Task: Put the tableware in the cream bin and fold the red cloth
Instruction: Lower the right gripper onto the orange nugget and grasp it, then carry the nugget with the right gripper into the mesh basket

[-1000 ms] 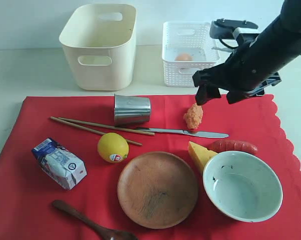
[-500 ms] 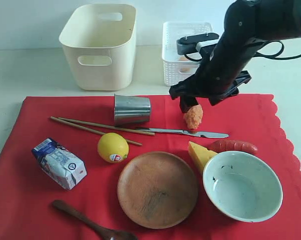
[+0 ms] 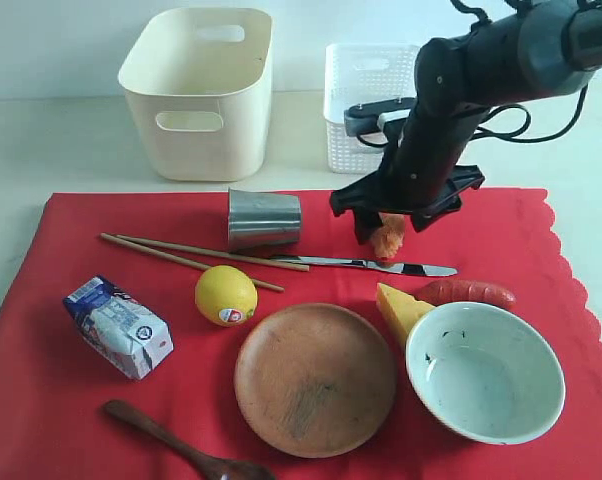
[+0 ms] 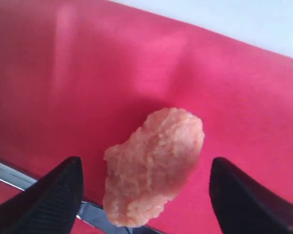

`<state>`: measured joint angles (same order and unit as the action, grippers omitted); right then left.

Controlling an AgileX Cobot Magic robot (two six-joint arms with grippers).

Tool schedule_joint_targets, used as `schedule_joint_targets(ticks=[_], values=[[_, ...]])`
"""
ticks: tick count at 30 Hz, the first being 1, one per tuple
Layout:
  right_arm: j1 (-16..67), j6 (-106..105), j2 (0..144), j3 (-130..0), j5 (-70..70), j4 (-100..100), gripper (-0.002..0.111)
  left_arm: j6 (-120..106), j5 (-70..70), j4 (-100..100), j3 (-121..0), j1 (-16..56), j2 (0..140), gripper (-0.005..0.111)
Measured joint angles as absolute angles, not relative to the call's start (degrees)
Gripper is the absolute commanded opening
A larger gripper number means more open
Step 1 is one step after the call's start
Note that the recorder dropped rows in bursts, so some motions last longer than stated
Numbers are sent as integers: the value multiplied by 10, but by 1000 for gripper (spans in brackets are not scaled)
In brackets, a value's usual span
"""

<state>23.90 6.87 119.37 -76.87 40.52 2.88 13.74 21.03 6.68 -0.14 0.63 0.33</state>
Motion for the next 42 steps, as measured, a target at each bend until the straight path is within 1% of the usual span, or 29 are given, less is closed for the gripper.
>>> schedule_joint_targets(ticks=[5, 7, 10, 14, 17, 19, 26, 42], values=[[239, 72, 1209, -769, 404, 29, 69, 137, 210, 67, -1, 6, 3, 0], [239, 73, 1210, -769, 400, 29, 65, 137, 210, 67, -1, 6, 3, 0], [239, 74, 1210, -769, 393, 28, 50, 137, 210, 67, -1, 6, 3, 0], [239, 74, 1210, -769, 390, 28, 22, 137, 210, 67, -1, 6, 3, 0], [239, 74, 1210, -769, 390, 28, 6, 137, 210, 67, -1, 6, 3, 0], [239, 74, 1210, -769, 390, 28, 0, 137, 210, 67, -1, 6, 3, 0], [239, 75, 1196, -769, 399, 28, 0, 137, 210, 67, -1, 6, 3, 0], [239, 59, 1039, -769, 432, 28, 0, 137, 210, 67, -1, 6, 3, 0]])
